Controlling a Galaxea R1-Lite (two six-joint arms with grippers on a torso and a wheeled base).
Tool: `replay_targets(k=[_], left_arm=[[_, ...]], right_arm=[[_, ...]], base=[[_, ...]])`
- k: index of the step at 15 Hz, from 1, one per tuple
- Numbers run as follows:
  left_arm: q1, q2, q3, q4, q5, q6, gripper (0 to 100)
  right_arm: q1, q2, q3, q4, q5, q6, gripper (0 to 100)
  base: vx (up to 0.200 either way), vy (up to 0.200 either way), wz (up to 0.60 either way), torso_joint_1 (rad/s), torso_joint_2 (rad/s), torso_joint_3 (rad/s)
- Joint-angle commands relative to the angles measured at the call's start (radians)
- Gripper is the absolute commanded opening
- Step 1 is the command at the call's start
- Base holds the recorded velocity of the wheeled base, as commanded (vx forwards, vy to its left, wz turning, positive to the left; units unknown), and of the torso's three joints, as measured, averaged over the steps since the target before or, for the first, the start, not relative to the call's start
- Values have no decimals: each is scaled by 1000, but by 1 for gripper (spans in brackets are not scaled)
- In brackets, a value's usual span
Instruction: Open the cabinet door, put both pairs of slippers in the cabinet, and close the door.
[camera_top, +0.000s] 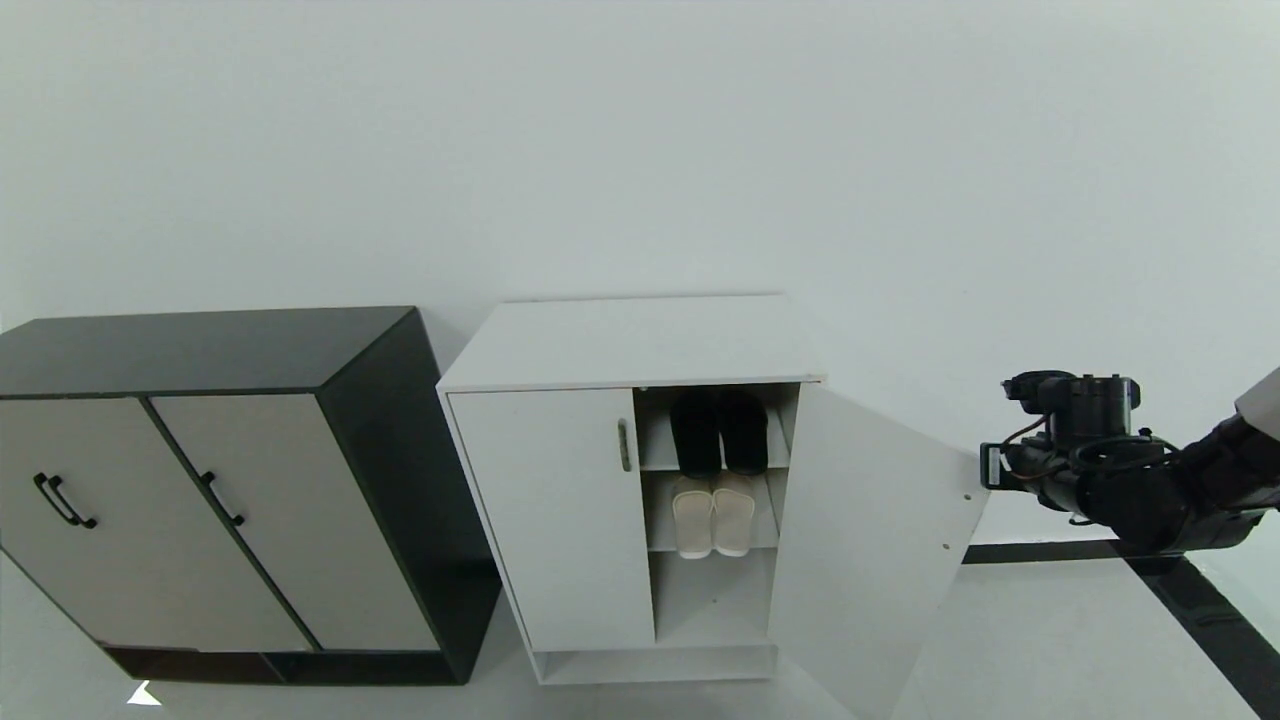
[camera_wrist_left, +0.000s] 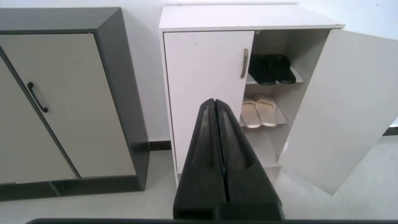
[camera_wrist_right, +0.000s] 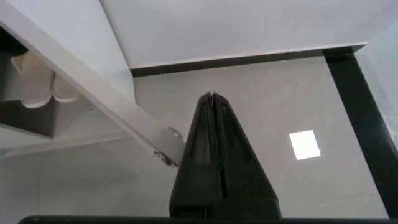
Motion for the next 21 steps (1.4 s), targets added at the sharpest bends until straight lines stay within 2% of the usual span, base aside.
replay_targets(k=[1, 3, 6, 8, 10, 13, 21], left_arm=[[1, 1, 0, 0, 0, 0, 0], [1, 1, 0, 1, 0, 0, 0], [1, 1, 0, 1, 0, 0, 0], [1, 1, 0, 1, 0, 0, 0], [1, 1, 0, 0, 0, -2, 0], [1, 1, 0, 0, 0, -2, 0], [1, 1, 0, 0, 0, -2, 0]], right_arm=[[26, -14, 33, 3, 0, -1, 0], [74, -52, 74, 3, 4, 0, 0], [200, -138, 165, 3, 20, 9, 0], [351, -187, 243, 2, 17, 39, 0], [447, -224, 249, 3, 13, 74, 0], [494, -276, 252, 3, 13, 106, 0], [503, -300, 264, 0, 16, 115, 0]], base=[[0, 0, 0, 0, 0, 0], [0, 0, 0, 0, 0, 0], [0, 0, 0, 0, 0, 0], [0, 0, 0, 0, 0, 0], [0, 0, 0, 0, 0, 0], [0, 0, 0, 0, 0, 0], [0, 0, 0, 0, 0, 0]])
